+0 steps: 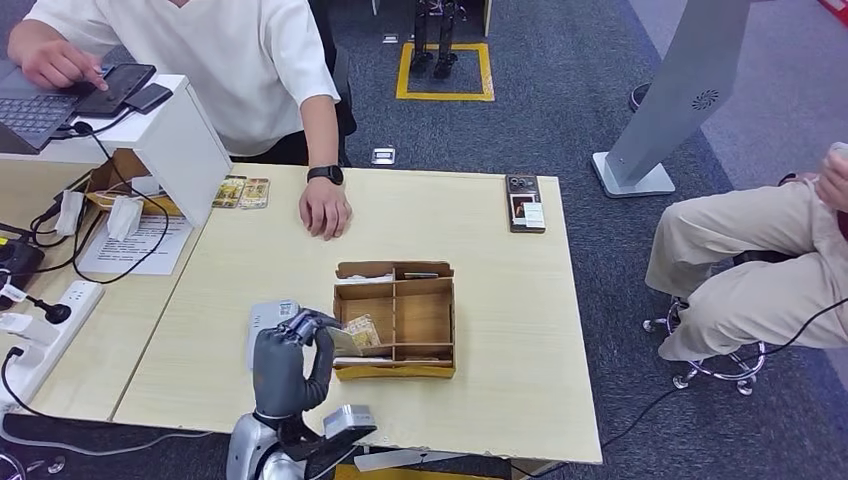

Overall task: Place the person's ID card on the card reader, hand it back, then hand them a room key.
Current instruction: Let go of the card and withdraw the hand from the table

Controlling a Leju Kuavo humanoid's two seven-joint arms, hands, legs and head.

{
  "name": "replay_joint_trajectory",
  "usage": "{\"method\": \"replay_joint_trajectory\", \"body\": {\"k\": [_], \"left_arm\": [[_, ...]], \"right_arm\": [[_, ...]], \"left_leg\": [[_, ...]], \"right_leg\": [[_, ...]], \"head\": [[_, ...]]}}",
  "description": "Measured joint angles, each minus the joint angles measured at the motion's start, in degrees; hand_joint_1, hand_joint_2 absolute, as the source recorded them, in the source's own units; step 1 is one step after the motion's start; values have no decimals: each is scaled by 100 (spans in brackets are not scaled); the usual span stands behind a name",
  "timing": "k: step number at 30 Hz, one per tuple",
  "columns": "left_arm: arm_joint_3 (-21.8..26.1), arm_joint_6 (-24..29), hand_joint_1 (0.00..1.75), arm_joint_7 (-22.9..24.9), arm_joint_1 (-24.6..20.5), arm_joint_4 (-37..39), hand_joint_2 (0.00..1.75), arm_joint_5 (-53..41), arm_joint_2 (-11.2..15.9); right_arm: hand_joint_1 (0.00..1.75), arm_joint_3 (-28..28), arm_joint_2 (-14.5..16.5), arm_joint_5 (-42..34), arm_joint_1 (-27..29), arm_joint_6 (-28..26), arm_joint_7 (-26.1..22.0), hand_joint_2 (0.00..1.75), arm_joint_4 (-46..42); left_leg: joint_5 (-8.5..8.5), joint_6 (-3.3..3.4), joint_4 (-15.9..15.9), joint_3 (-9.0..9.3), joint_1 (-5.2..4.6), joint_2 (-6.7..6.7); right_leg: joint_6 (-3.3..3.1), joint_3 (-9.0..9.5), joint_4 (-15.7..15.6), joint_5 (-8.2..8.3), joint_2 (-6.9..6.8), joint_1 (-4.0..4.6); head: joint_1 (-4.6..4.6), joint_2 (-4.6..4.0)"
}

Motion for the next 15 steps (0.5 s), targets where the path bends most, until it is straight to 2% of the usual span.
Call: {"method": "replay_joint_trajectory", "body": {"k": [4, 7, 11, 15], "left_arm": [[100, 5, 175, -107, 22, -92, 175, 385, -20], [102, 1, 175, -125, 21, -103, 175, 1233, -22], [45, -73, 175, 141, 0, -103, 175, 2547, -19], [6, -115, 175, 387, -214, -71, 175, 3135, -5]], "right_arm": [[0, 0, 2, -14, -7, 0, 6, 175, -12], [0, 0, 15, -33, -6, 0, 17, 175, -32], [0, 0, 69, -38, -6, 0, 52, 175, -100], [0, 0, 96, 27, -8, 0, 52, 175, -123]], "left_leg": [[2, -3, -1, 1, 2, -1], [3, -4, -1, 3, 3, 1], [3, -4, -1, 3, 3, 3], [5, -2, 0, -1, 2, 0]], "right_leg": [[0, 0, 1, 0, -1, 2], [-1, -1, 1, 0, 2, 2], [0, -2, 1, 0, 4, 2], [1, -1, 1, 1, 0, 1]], "head": [[-5, 0], [-3, -1], [-3, 0], [-3, 0]]}}
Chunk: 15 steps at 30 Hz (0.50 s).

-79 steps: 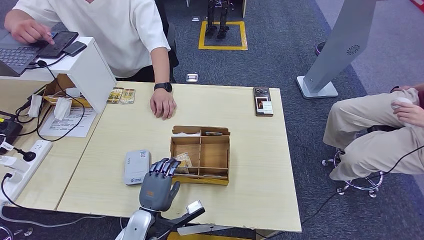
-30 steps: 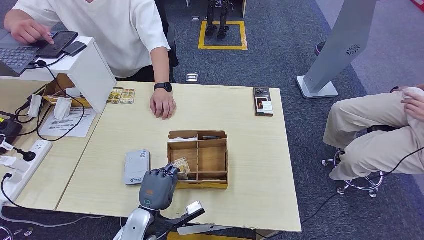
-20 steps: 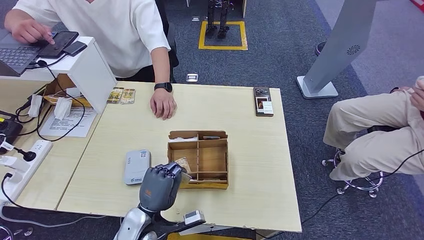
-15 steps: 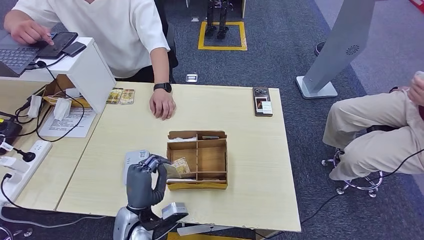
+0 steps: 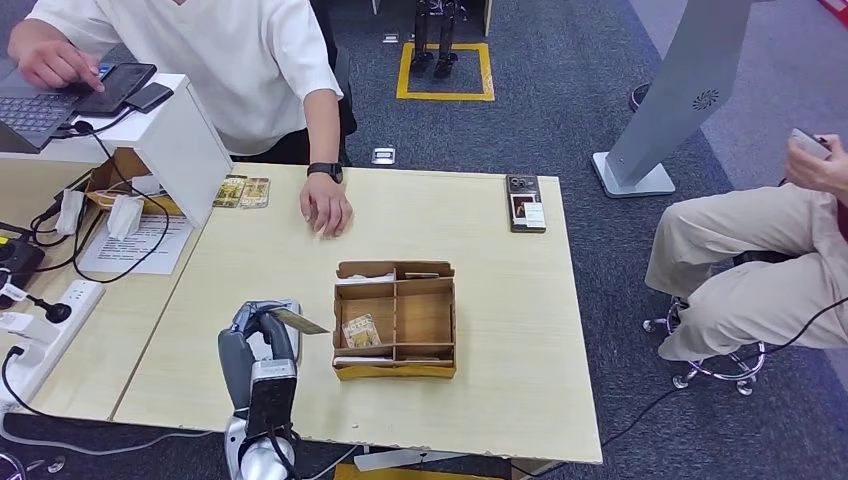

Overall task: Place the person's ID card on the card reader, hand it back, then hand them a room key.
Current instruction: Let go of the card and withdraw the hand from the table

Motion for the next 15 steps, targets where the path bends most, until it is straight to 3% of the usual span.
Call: {"method": "replay_joint_trajectory", "body": {"k": [5, 15], "left_arm": [[-1, -88, 175, 324, -726, 248, 175, 722, 7], [234, -611, 175, 879, -1552, 960, 175, 1958, 49]], "right_arm": [[0, 0, -1, 156, -33, 0, -55, 175, 2], [0, 0, -1, 346, -58, 0, -64, 175, 25]], "left_leg": [[6, -2, 0, 0, 0, -4], [9, -2, 0, -2, 0, -5]], "right_leg": [[3, 5, 0, 10, -3, 0], [3, 2, 1, 10, -2, 0]], "head": [[1, 1], [0, 1]]}}
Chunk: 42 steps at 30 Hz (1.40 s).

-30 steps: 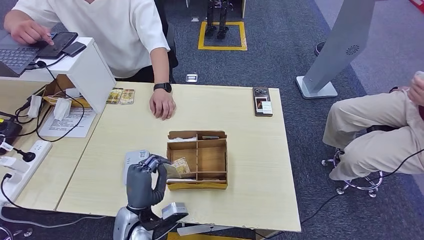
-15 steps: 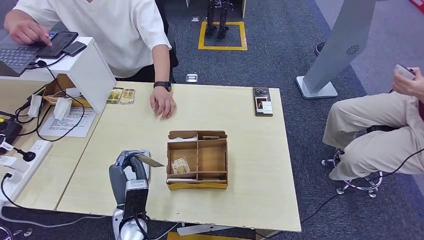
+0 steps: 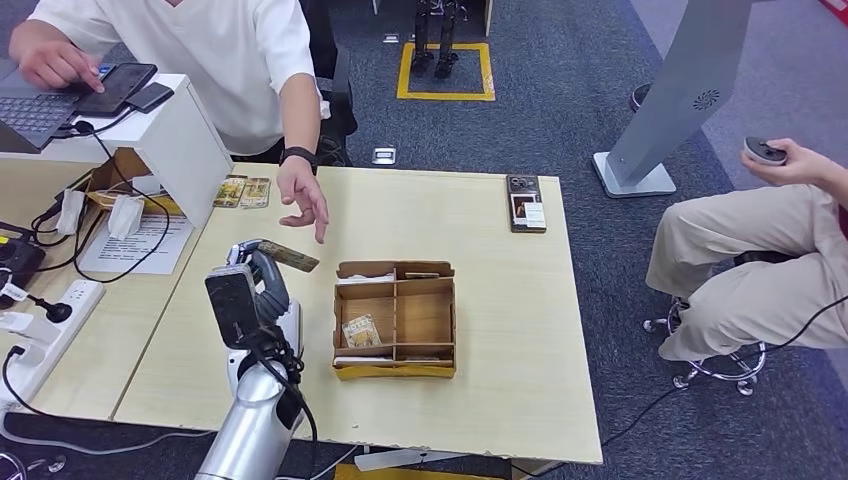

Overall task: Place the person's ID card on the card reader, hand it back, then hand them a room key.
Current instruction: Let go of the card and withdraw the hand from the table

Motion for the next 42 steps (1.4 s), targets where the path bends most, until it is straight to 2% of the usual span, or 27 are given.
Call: {"method": "replay_joint_trajectory", "body": {"k": [5, 11, 19, 20, 21, 23, 24, 25, 28, 42], "left_arm": [[364, -248, 175, 179, -504, 632, 175, 815, 58], [668, 69, 175, 22, -1002, 1407, 175, 962, 140], [836, 261, 175, -84, -1321, 2127, 175, 1032, 185], [840, 263, 161, -86, -1335, 2187, 175, 1037, 185], [843, 263, 132, -86, -1347, 2242, 175, 1043, 184], [847, 244, 52, -85, -1370, 2342, 175, 1049, 184], [848, 223, 24, -82, -1379, 2384, 175, 1051, 184], [848, 198, 11, -80, -1386, 2425, 175, 1051, 184], [848, 145, 5, -76, -1399, 2525, 175, 1059, 177], [848, 122, 0, -86, -1456, 2627, 175, 1241, 125]], "right_arm": [[0, 1, -13, 75, -5, 0, 42, 175, 42], [0, 4, -26, 165, -18, 0, 98, 175, 95], [0, 9, -31, 254, -40, 0, 120, 175, 128], [0, 9, -31, 260, -41, 0, 120, 175, 128], [0, 9, -31, 264, -40, 0, 120, 175, 128], [0, 9, -32, 270, -40, 0, 121, 175, 128], [0, 9, -33, 274, -41, 0, 121, 175, 128], [0, 9, -33, 278, -41, 0, 122, 175, 128], [0, 9, -33, 285, -40, 0, 122, 175, 128], [0, 9, -33, 261, -44, 0, 84, 175, 128]], "left_leg": [[1, -1, 0, 0, 0, 0], [2, -1, 0, 0, 0, 0], [1, -1, 0, -1, 0, -2], [1, -1, 0, -1, 0, -2], [1, -1, 0, -1, 0, -1], [1, -1, 0, -1, 0, -1], [1, -1, 0, -1, 0, -1], [1, -1, 0, -1, 0, -1], [1, -1, 0, 0, 0, 0], [1, -1, 0, -1, 0, 0]], "right_leg": [[0, 0, 1, 0, 0, 0], [0, 1, 2, 1, 0, 0], [0, 0, 2, 0, -1, 0], [0, 0, 2, 0, -1, 0], [0, 0, 2, 0, 0, 0], [0, 0, 2, 0, 0, 0], [0, 0, 2, 0, 0, 0], [0, 0, 2, 0, 0, 0], [0, 0, 2, 0, 1, 0], [0, -1, 2, 0, 1, 0]], "head": [[0, -1], [0, -1], [0, -1], [-1, -1], [-1, -1], [-1, -1], [0, -1], [0, 0], [0, 1], [-1, -2]]}}
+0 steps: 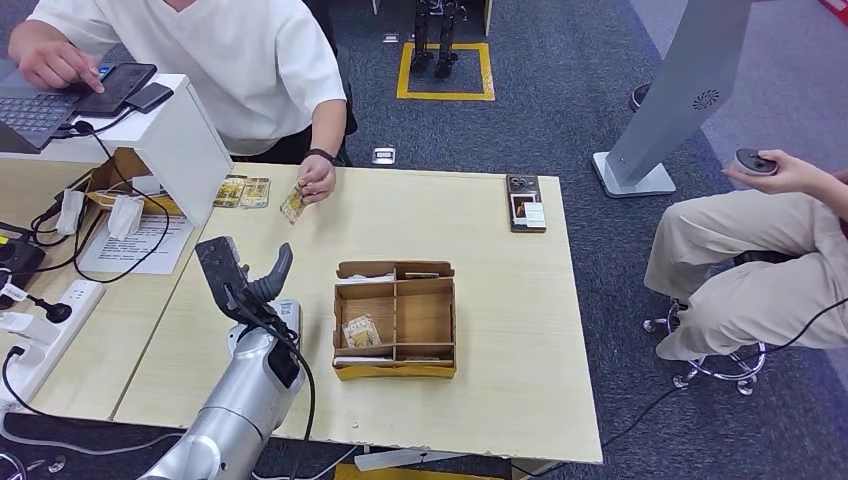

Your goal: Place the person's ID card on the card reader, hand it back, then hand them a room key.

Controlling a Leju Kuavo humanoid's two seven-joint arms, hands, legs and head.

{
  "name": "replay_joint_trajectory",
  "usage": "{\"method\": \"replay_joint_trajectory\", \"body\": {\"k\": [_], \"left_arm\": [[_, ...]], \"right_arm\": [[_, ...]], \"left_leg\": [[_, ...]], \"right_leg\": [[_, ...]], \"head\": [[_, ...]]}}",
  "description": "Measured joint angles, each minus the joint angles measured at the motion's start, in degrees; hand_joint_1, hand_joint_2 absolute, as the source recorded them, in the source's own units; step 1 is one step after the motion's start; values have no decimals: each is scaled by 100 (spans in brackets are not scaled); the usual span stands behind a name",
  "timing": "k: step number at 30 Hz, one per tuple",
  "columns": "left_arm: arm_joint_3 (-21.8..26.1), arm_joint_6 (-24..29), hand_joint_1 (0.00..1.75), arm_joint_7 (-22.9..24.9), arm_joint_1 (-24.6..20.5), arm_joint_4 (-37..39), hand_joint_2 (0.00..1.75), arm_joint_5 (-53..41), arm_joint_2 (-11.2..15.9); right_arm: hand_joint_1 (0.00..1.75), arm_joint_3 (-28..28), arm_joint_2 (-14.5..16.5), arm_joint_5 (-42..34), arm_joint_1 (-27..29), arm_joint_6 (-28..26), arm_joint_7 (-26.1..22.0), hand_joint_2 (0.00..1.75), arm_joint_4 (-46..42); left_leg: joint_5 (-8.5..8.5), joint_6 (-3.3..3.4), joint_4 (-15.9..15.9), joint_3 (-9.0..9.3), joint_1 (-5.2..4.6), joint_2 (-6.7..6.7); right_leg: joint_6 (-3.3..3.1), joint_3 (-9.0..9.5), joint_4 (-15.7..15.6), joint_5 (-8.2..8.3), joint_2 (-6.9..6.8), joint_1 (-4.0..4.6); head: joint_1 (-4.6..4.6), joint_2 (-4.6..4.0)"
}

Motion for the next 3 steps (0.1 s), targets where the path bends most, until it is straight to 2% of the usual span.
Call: {"method": "replay_joint_trajectory", "body": {"k": [3], "left_arm": [[0, 7, 0, -36, 1, 0, 175, 31, -2]], "right_arm": [[0, 0, 0, 0, 0, 0, -1, 175, 0]], "left_leg": [[0, 0, 0, 0, 0, 0]], "right_leg": [[0, 0, 0, 0, 0, 0]], "head": [[0, 1]]}}
